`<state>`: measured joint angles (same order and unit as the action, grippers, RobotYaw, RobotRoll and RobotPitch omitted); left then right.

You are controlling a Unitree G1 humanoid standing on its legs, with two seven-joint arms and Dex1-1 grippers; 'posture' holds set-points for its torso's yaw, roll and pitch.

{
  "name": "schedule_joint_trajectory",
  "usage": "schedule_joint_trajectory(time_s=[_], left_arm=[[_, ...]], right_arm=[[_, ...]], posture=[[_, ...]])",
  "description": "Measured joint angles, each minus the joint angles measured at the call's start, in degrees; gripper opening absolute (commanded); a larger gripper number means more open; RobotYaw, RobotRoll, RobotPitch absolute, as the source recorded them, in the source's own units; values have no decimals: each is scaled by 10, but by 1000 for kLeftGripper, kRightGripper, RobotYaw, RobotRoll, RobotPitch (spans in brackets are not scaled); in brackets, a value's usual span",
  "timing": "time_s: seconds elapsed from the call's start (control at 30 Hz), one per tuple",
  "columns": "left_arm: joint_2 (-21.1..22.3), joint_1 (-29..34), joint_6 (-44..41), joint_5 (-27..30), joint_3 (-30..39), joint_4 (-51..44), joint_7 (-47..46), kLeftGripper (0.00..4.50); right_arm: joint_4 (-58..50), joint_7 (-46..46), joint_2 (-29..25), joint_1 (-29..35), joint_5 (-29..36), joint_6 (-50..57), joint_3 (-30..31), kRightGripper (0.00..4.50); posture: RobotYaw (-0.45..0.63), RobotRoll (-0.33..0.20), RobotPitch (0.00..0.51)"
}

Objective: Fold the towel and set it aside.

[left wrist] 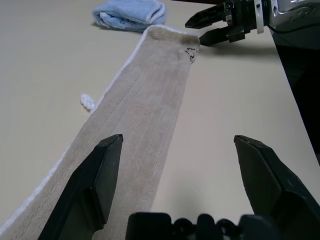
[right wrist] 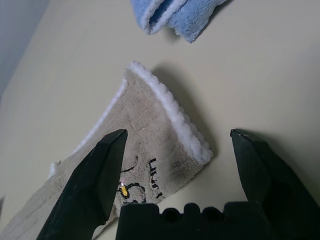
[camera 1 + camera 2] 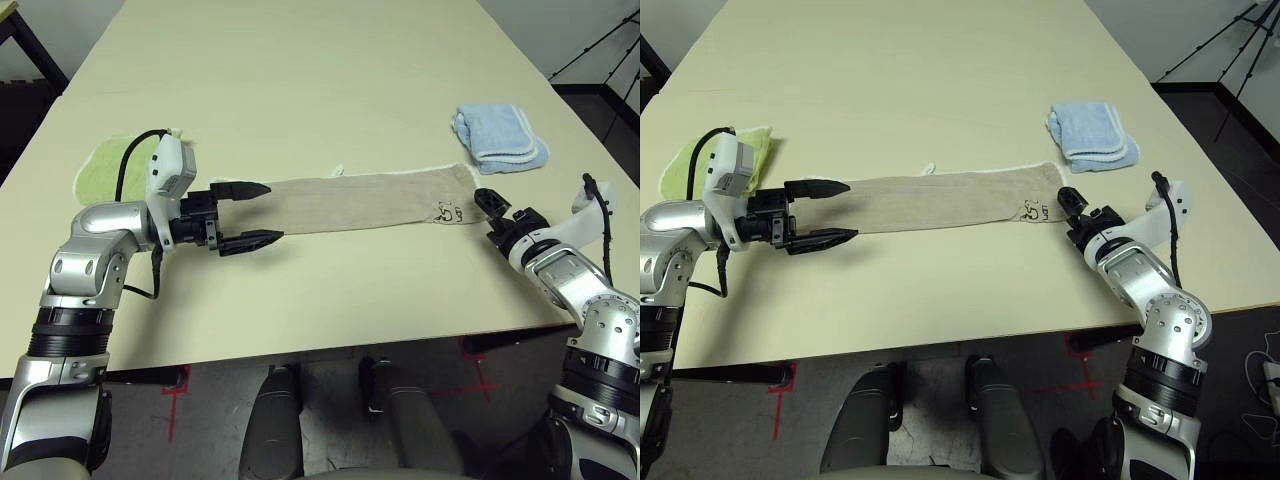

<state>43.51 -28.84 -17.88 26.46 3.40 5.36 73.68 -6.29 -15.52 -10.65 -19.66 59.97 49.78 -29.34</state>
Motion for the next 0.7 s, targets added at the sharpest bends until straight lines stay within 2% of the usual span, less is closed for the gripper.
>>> schedule_joint_trajectory(time_s=[0.3, 0.7], left_arm=[[3, 0, 0, -4, 0, 0, 0, 4500], [2, 0, 0, -5, -1, 0, -1, 4500]], right_arm=[[14, 17, -3, -1, -12, 16, 16, 36], [11, 36, 1, -2, -16, 6, 9, 36]], posture=[[117, 0, 215], [107, 0, 215]])
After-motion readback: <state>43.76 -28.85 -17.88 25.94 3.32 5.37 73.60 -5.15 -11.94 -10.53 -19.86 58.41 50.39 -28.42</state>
